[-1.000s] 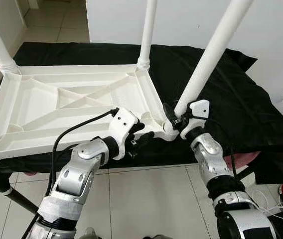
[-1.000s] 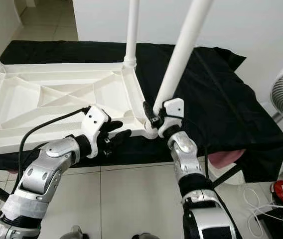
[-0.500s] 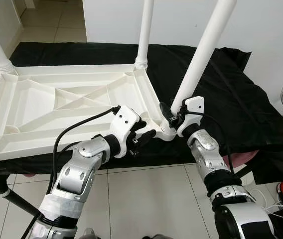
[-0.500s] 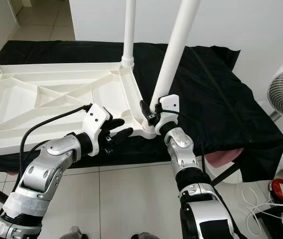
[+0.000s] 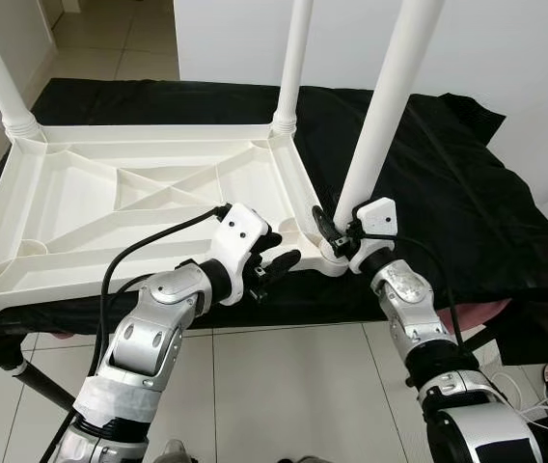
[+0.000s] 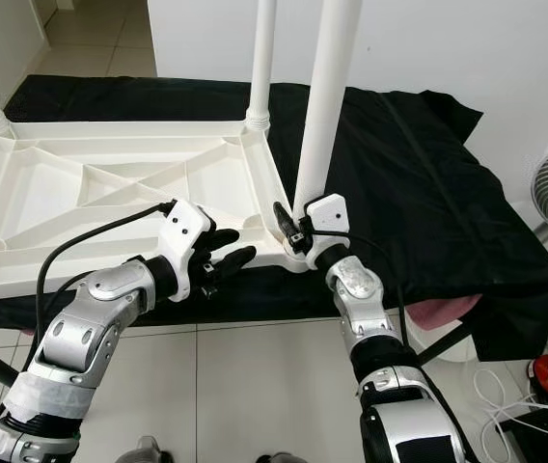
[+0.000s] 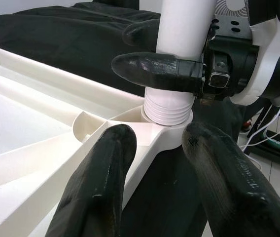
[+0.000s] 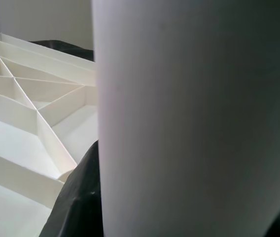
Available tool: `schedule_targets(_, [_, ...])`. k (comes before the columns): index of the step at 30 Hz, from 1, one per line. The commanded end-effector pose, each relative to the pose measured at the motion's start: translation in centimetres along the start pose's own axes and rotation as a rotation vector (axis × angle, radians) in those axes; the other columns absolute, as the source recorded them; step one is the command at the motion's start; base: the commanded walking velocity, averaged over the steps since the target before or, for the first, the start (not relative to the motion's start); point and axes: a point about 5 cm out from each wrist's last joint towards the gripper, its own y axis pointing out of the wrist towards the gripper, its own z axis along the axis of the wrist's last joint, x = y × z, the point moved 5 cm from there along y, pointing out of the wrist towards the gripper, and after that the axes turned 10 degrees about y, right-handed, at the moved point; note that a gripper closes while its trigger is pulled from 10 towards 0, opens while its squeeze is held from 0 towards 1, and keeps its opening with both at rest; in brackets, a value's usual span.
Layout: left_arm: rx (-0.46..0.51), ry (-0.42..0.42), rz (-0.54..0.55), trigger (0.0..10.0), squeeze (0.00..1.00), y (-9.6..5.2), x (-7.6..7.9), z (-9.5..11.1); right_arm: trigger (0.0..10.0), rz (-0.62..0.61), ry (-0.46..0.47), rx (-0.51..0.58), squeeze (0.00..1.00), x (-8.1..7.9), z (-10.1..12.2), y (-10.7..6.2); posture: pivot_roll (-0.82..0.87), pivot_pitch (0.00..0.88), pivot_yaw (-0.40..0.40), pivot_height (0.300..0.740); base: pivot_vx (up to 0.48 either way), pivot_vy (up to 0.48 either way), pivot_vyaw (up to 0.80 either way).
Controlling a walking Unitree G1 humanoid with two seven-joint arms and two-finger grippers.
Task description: Building children table
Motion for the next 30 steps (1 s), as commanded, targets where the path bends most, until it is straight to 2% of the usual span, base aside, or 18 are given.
schedule_targets(1, [-0.001,0.004,0.051,10.0,0.00,0.0,-0.5,0.3,10.0,-0.034,0.046,-0.166,0.00,0.9,-4.1,-2.2,0.05,0.070,-0.067,0.740,0.000,0.000,0.00])
schedule_targets(3, [-0.002,0.005,0.051,10.0,0.00,0.1,-0.5,0.4,10.0,-0.069,0.120,-0.209,0.00,1.5,-4.8,-2.2,0.05,0.071,-0.066,0.740,0.000,0.000,0.00])
schedule_targets(6, [0.000,0.005,0.051,10.0,0.00,0.1,-0.5,0.4,10.0,-0.111,0.160,-0.254,0.00,1.9,-5.6,-2.1,0.06,0.070,-0.067,0.740,0.000,0.000,0.00])
schedule_targets(16, [0.002,0.009,0.058,10.0,0.00,0.0,-0.6,0.6,10.0,-0.135,0.242,-0.265,0.00,1.4,-6.2,-1.9,0.06,0.070,-0.072,0.740,0.000,0.000,0.00])
schedule_targets(23, [0.002,0.010,0.061,10.0,0.00,-0.1,-0.6,0.6,10.0,-0.228,0.353,-0.232,0.00,2.3,-6.8,-2.9,0.06,0.075,-0.069,0.740,0.000,0.000,0.00])
schedule_targets(28, [0.001,0.010,0.058,10.0,0.00,-0.1,-0.6,0.6,10.0,-0.247,0.368,-0.200,0.00,2.5,-6.6,-3.2,0.06,0.076,-0.069,0.740,0.000,0.000,0.00])
schedule_targets(30, [0.004,0.009,0.055,10.0,0.00,-0.1,-0.5,0.7,10.0,-0.282,0.393,-0.140,0.00,2.6,-6.3,-3.7,0.06,0.074,-0.067,0.740,0.000,0.000,0.00])
